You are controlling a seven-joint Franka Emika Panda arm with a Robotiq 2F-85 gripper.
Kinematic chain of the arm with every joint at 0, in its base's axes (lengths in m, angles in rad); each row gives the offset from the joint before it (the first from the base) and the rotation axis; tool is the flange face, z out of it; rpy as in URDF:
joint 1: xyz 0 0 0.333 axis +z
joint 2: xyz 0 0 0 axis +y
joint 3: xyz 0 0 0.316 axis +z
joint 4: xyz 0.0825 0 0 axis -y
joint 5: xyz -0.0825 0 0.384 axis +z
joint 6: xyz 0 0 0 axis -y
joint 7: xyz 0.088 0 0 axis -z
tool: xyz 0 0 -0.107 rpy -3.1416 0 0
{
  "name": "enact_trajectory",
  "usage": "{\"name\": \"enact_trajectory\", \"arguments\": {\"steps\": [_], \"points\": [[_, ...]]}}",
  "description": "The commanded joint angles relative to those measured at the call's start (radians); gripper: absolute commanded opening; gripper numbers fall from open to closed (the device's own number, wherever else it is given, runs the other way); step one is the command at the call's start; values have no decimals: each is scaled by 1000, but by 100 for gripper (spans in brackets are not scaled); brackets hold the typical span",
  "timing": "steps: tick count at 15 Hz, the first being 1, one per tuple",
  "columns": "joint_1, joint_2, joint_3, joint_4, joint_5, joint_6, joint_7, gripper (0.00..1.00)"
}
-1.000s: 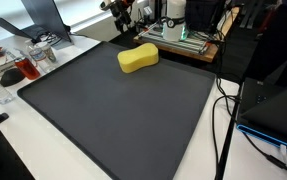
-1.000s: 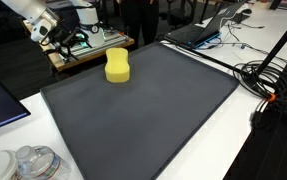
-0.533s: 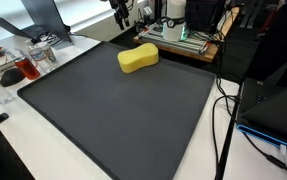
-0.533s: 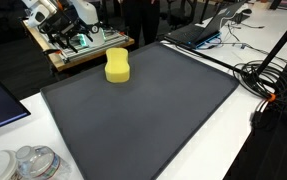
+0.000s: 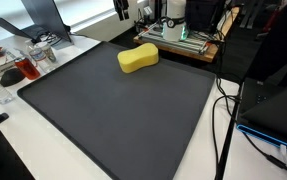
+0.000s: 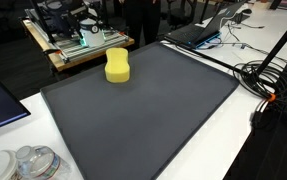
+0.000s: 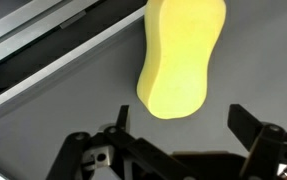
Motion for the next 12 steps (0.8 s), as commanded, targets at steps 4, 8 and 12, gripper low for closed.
{"name": "enact_trajectory", "arguments": {"steps": [4,8,12], "points": [[102,-6,87,0,-26,11,205,100],[162,67,70,-4,2,38,160,100],[180,163,50,-5,19,83,135,100]]}}
